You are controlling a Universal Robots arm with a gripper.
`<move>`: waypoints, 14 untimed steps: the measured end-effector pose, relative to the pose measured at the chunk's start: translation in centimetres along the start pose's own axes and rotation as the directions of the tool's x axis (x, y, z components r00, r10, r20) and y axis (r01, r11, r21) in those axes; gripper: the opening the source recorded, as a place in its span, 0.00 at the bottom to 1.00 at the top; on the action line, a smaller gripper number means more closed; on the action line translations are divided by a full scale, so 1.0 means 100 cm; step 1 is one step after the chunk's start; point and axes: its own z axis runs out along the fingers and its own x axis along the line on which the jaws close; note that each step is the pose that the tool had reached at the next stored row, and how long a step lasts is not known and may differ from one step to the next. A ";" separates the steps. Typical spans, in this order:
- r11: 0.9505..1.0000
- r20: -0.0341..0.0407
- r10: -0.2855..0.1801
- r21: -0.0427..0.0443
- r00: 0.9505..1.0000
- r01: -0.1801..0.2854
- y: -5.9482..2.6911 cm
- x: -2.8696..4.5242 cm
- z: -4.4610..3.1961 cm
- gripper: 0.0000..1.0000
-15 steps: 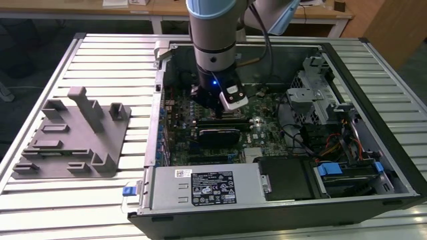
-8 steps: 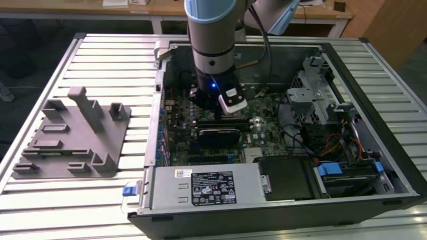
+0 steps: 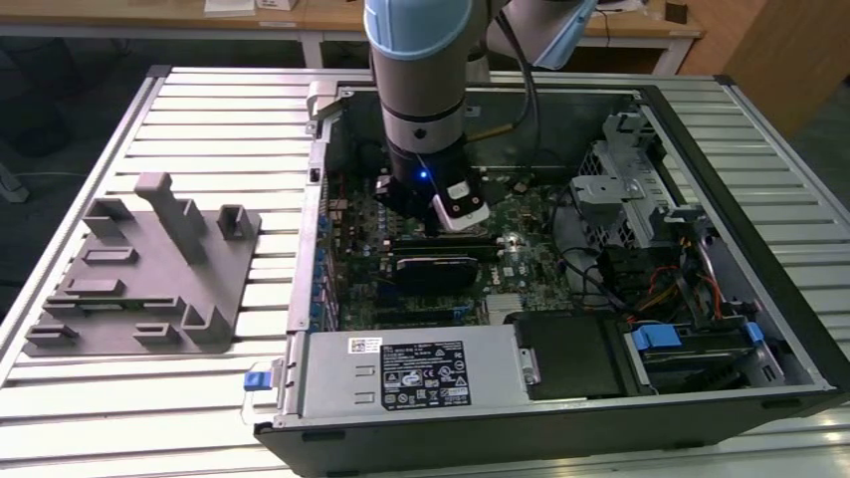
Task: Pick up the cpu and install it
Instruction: 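Install the second cpu locking lever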
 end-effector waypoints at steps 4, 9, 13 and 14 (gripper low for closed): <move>1.000 -0.002 -0.002 -0.015 1.000 0.002 -0.0034 0.0006 0.0005 0.11; 1.000 -0.005 -0.005 -0.030 1.000 0.005 -0.0085 0.0005 0.0003 0.11; 0.999 -0.007 -0.007 -0.043 1.000 0.007 -0.0124 0.0005 0.0005 0.11; 0.999 -0.008 -0.007 -0.047 1.000 0.007 -0.0134 0.0005 0.0006 0.11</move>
